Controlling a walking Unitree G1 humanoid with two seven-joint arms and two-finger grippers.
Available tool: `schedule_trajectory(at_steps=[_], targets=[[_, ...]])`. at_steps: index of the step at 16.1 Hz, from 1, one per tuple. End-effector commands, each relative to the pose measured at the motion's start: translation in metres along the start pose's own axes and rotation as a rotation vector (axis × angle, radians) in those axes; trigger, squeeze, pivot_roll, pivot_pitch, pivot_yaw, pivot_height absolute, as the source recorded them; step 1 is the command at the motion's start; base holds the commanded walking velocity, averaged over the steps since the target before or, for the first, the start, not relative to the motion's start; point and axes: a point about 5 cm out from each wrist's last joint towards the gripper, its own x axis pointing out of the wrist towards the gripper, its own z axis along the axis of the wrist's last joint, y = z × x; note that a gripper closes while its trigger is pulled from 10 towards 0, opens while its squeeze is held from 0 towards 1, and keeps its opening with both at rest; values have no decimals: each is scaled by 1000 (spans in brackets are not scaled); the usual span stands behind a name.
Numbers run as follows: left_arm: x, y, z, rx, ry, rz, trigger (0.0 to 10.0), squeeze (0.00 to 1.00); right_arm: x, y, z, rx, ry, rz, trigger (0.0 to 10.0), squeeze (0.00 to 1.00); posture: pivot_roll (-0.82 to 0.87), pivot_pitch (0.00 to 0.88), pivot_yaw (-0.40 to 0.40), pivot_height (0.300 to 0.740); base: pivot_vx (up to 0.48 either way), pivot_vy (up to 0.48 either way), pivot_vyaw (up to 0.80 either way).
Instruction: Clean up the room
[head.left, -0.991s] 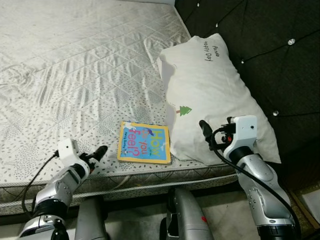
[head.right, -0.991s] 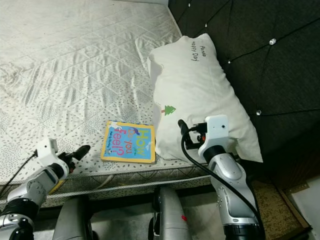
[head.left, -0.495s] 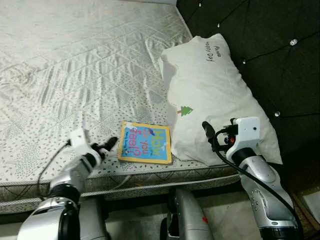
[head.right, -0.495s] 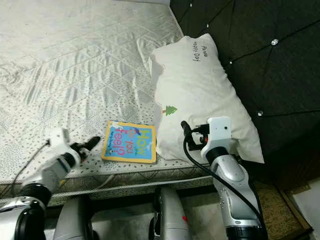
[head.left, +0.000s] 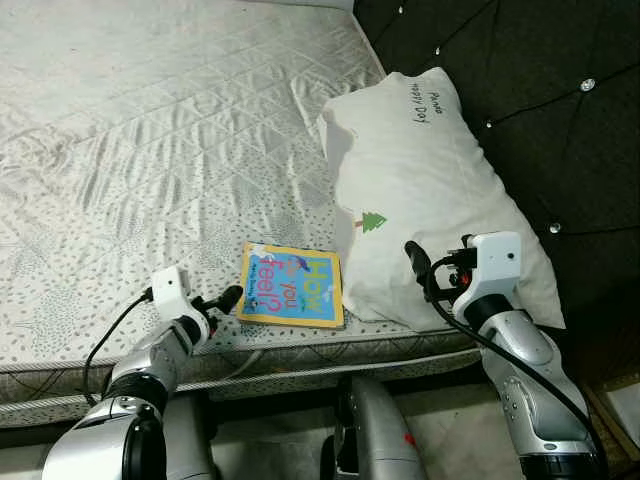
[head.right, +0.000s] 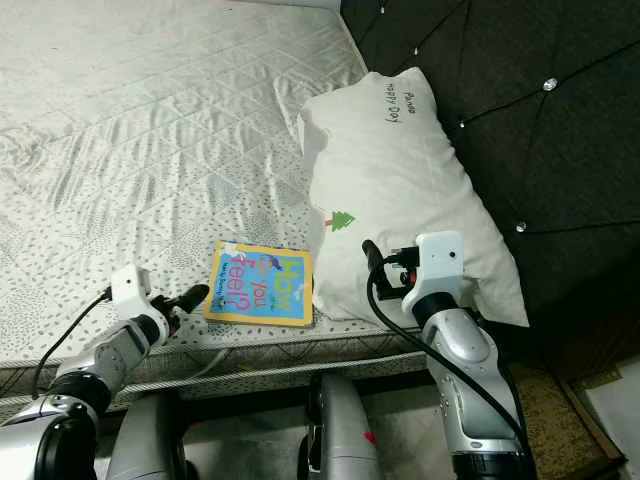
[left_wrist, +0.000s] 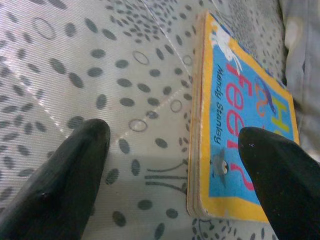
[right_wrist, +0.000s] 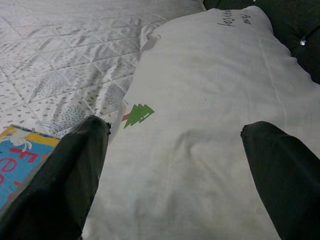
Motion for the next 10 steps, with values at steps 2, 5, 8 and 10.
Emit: schedule_trajectory(at_steps=[2,5,8,10], targets=[[4,-9,-1,52,23,-42,10000,0,-1,-4,4,-11,-7,-14,10000,0,-127,153,-129,576,0,0,0],[5,-14,-4,92,54,-72,10000,0,-1,-4,4,-12,-9,-15,10000,0,-130,153,-127,576,0,0,0],[6,-18,-8,140,89,-95,10000,0,-1,-4,4,-12,-11,-17,10000,0,-127,152,-126,576,0,0,0],[6,-19,-9,155,103,-100,10000,0,-1,-4,4,-12,-11,-17,10000,0,-126,152,-125,576,0,0,0]])
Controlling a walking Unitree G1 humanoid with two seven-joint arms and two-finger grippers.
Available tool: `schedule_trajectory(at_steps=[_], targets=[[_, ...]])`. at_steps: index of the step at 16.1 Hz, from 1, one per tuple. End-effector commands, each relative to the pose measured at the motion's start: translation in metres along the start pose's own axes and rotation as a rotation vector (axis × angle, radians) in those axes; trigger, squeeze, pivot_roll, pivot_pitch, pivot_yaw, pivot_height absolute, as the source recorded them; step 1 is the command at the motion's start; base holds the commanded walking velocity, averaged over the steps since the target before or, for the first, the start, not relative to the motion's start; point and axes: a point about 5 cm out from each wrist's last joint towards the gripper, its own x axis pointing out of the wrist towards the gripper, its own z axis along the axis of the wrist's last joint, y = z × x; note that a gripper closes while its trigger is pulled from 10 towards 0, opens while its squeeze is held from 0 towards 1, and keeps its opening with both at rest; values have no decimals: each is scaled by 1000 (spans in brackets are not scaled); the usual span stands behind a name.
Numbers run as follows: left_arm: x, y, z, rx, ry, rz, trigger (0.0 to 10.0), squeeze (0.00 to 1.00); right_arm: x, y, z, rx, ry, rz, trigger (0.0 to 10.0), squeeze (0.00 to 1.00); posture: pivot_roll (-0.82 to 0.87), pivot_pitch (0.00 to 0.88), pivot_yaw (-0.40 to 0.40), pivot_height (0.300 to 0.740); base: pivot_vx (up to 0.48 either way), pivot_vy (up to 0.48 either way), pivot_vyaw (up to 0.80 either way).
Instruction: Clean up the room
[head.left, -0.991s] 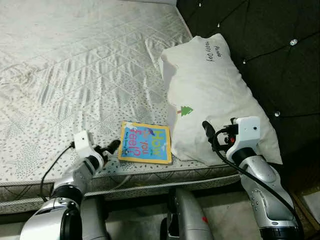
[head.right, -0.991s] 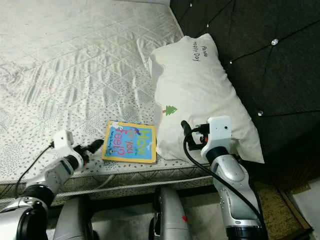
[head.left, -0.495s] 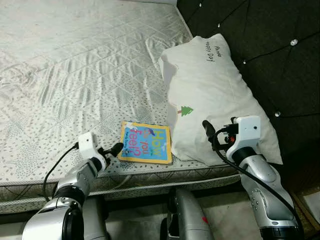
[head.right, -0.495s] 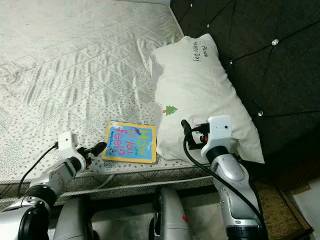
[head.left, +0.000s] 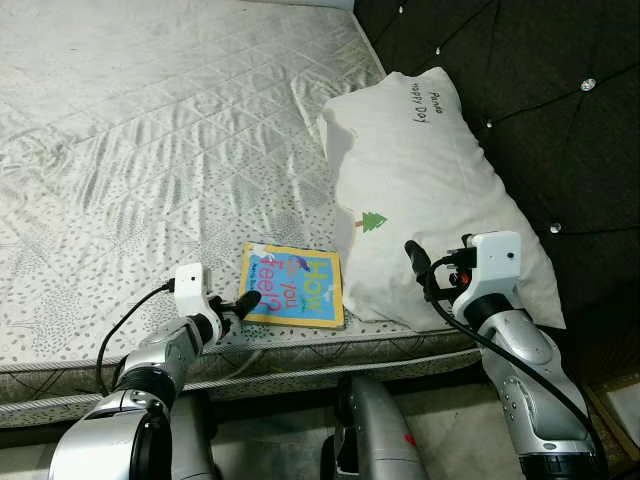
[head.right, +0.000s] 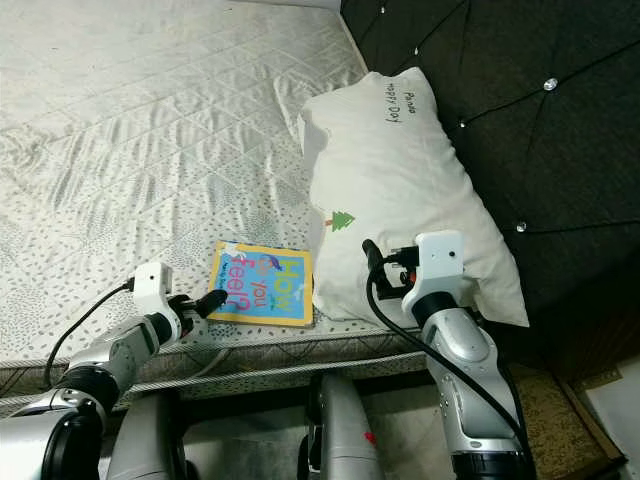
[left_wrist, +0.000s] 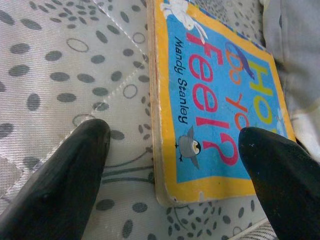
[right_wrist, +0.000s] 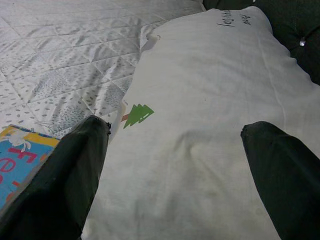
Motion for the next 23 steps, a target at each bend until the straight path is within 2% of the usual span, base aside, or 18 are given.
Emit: schedule_trajectory(at_steps=[1,6,11,18,23], targets=[[2,-5,-5,15,41,-21,10000,0,-1,-3,4,-7,-12,-14,10000,0,-126,153,-125,576,0,0,0],[4,-10,-6,103,88,-50,10000,0,1,-1,4,-6,-14,-9,10000,0,-122,150,-127,576,0,0,0],[10,-23,-1,198,106,-92,10000,0,2,-1,4,-6,-15,-7,10000,0,-121,149,-127,576,0,0,0],[16,-37,5,250,105,-117,10000,0,3,2,4,-3,-18,-2,10000,0,-117,147,-125,576,0,0,0],[16,-38,4,271,116,-122,10000,0,4,2,4,-4,-19,-3,10000,0,-116,145,-122,576,0,0,0]])
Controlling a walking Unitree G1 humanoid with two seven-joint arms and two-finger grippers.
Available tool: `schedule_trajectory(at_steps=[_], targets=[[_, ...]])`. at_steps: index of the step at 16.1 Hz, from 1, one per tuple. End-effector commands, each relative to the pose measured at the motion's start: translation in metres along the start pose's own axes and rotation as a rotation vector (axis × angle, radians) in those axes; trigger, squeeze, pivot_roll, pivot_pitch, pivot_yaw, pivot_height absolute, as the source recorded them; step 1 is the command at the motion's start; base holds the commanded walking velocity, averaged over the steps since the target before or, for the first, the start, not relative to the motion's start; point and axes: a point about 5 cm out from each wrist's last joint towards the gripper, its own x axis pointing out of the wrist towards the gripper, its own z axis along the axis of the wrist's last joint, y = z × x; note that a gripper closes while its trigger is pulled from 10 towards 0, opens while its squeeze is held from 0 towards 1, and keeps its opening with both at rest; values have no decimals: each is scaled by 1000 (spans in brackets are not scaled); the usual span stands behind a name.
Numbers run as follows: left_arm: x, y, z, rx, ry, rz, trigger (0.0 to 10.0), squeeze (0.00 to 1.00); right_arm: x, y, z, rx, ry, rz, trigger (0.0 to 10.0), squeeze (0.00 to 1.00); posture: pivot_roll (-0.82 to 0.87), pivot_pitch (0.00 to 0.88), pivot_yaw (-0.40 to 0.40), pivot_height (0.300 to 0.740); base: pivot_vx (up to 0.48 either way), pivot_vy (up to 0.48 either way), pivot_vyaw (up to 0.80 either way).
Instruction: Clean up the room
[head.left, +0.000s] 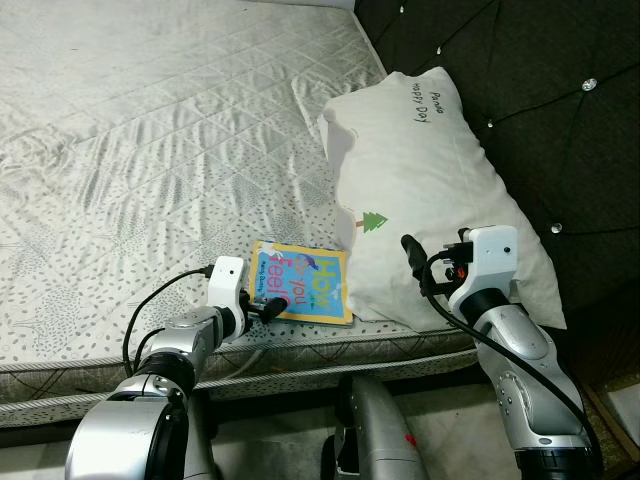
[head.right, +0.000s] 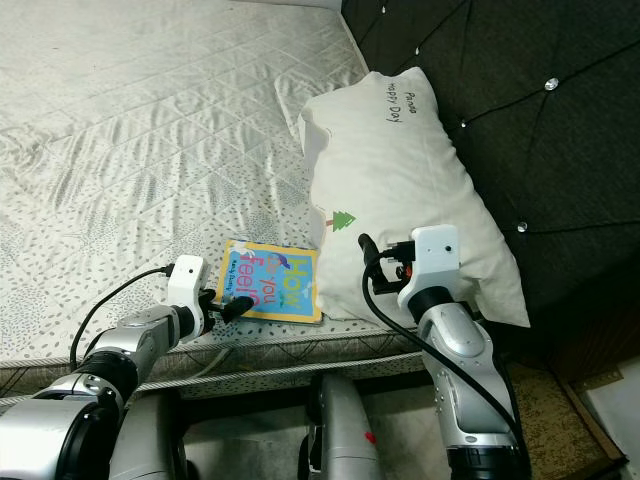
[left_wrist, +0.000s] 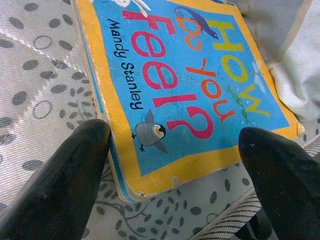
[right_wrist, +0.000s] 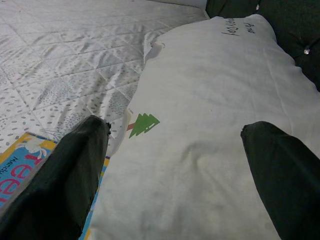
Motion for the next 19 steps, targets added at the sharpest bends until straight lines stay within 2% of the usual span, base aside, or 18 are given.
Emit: schedule_trajectory(at_steps=[1,8,12,16,19], targets=[[3,-6,2,31,16,-15,10000,0,0,-2,-1,-4,3,-11,10000,0,-116,145,-122,576,0,0,0],[9,-18,10,38,6,-41,10000,0,2,0,-1,-5,-3,-7,10000,0,-105,141,-125,576,0,0,0],[14,-30,13,74,26,-77,10000,0,2,-1,-1,-5,-4,-11,10000,0,-112,138,-117,576,0,0,0],[14,-30,6,135,83,-85,10000,0,3,-1,-1,-5,-6,-17,10000,0,-105,133,-112,576,0,0,0],[14,-31,5,137,89,-89,10000,0,4,0,-1,-1,-12,-21,10000,0,-98,130,-107,576,0,0,0]])
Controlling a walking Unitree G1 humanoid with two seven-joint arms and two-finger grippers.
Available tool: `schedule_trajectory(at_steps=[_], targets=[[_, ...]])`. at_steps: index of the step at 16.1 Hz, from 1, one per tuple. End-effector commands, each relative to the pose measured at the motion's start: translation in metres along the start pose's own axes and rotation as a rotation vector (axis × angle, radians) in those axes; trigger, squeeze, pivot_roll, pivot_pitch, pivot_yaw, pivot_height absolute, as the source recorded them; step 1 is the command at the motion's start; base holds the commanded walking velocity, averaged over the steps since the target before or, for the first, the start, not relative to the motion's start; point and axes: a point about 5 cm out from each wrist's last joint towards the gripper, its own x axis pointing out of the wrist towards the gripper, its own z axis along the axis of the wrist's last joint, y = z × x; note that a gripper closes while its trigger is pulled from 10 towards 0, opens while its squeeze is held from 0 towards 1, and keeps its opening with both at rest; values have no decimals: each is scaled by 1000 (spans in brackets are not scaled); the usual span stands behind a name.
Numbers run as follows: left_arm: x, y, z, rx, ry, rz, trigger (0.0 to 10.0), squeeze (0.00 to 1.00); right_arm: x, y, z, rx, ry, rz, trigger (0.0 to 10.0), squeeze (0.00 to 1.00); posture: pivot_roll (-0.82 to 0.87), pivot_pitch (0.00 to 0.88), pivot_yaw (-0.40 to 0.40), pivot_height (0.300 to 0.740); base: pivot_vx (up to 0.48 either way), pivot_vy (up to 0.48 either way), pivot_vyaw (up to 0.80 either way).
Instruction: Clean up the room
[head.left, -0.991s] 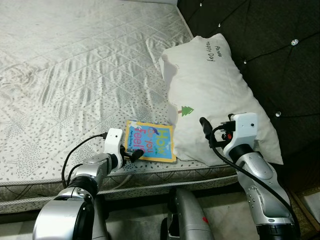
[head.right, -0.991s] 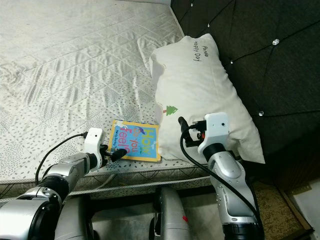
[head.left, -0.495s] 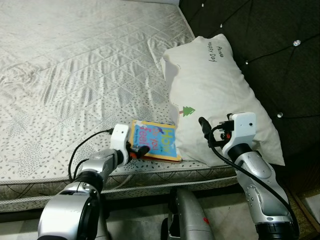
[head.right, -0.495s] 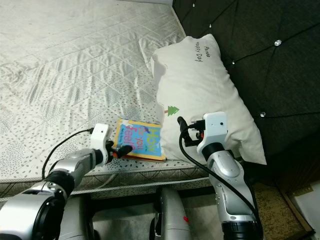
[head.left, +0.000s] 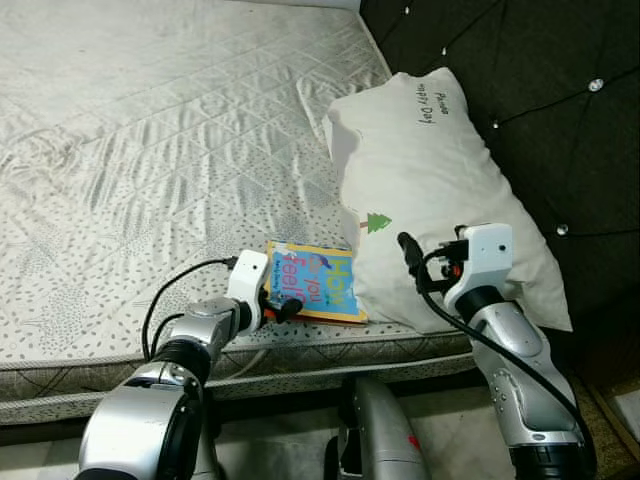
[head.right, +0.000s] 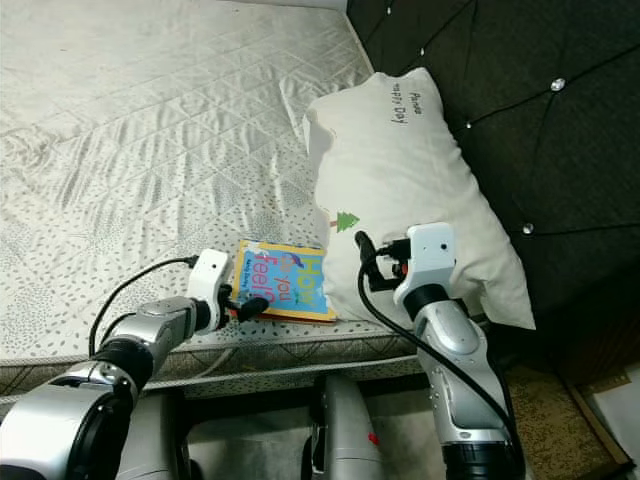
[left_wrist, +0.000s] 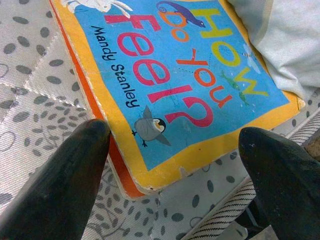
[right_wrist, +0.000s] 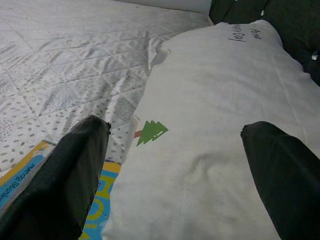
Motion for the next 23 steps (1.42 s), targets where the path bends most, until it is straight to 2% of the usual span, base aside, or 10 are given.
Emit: schedule_trajectory(at_steps=[1,6,7,10,15,18,22,23], targets=[[4,-9,-6,7,33,-33,10000,0,1,-4,-1,-1,5,-16,10000,0,-96,129,-108,576,0,0,0],[9,-21,-7,-8,31,-58,10000,0,4,-2,-1,0,1,-8,10000,0,-92,129,-118,576,0,0,0],[13,-30,-8,-16,30,-73,10000,0,5,-2,0,-1,-1,-5,10000,0,-92,130,-120,576,0,0,0],[16,-39,-9,-17,29,-96,10000,0,7,-1,1,-1,-3,1,10000,0,-93,129,-124,576,0,0,0],[16,-45,-19,-38,33,-134,10000,0,9,0,1,-1,-4,6,10000,0,-81,127,-122,576,0,0,0],[12,-43,-28,20,45,-151,10000,0,10,2,0,4,-5,10,10000,0,-72,127,-120,576,0,0,0],[-11,-34,-36,65,-4,-115,10000,0,10,2,-2,8,-3,9,10000,0,-55,130,-118,576,0,0,0],[-24,-31,-42,98,-9,-85,10000,0,11,3,-3,9,-2,10,10000,0,-44,128,-121,576,0,0,0]])
